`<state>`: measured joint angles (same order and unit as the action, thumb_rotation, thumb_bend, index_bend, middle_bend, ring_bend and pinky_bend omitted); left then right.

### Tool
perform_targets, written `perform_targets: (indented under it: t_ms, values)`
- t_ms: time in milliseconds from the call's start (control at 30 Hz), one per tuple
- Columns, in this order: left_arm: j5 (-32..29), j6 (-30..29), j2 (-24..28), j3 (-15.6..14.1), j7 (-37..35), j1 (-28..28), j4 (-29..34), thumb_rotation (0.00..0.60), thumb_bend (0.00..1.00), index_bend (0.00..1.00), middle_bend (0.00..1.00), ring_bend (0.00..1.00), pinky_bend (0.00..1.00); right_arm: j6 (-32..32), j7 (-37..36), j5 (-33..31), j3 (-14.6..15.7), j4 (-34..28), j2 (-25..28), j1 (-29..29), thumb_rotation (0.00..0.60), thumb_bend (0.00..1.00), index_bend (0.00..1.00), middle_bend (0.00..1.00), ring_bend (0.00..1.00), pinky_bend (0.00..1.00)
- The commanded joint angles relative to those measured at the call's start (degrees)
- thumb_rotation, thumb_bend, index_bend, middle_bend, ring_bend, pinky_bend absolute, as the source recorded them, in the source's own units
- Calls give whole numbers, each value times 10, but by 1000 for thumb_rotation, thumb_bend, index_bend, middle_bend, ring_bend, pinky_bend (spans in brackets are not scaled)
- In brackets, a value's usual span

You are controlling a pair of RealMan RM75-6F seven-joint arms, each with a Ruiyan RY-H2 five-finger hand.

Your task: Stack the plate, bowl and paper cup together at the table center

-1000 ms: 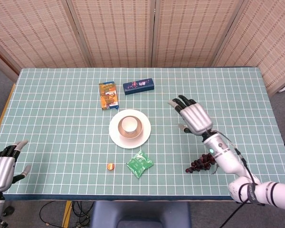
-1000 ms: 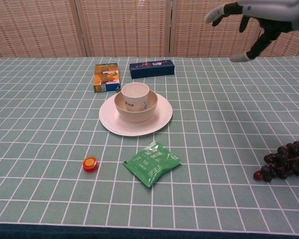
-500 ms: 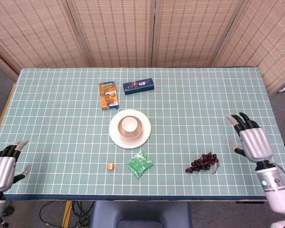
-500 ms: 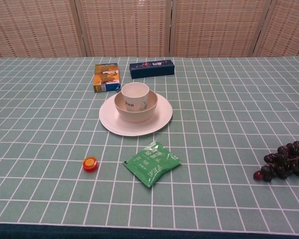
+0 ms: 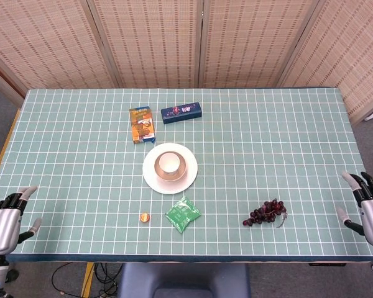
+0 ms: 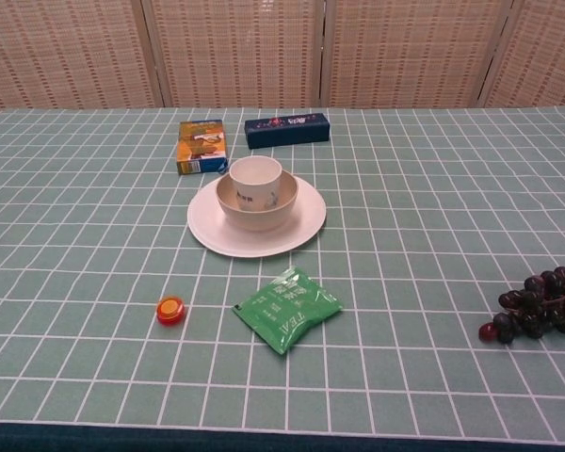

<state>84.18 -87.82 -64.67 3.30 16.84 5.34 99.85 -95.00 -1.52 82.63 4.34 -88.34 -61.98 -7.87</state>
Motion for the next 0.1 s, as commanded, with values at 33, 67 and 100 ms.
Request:
perform_targets:
  t_ms: [33, 67, 100]
  values:
    - [2, -1, 0, -1, 4, -1, 2, 600, 272, 161, 227, 254, 372, -7, -8, 7, -5, 8, -6, 13, 600, 263, 118, 179, 76, 267]
    - [1, -1, 0, -1, 6, -1, 4, 600, 272, 161, 227, 254, 371, -7, -8, 7, -7, 9, -7, 16, 600, 263, 118, 179, 77, 267]
    - [1, -1, 0, -1, 7, -1, 4, 600, 272, 161, 227, 254, 371, -8, -9, 8, -9, 10, -7, 18, 600, 263, 118, 179, 79, 267]
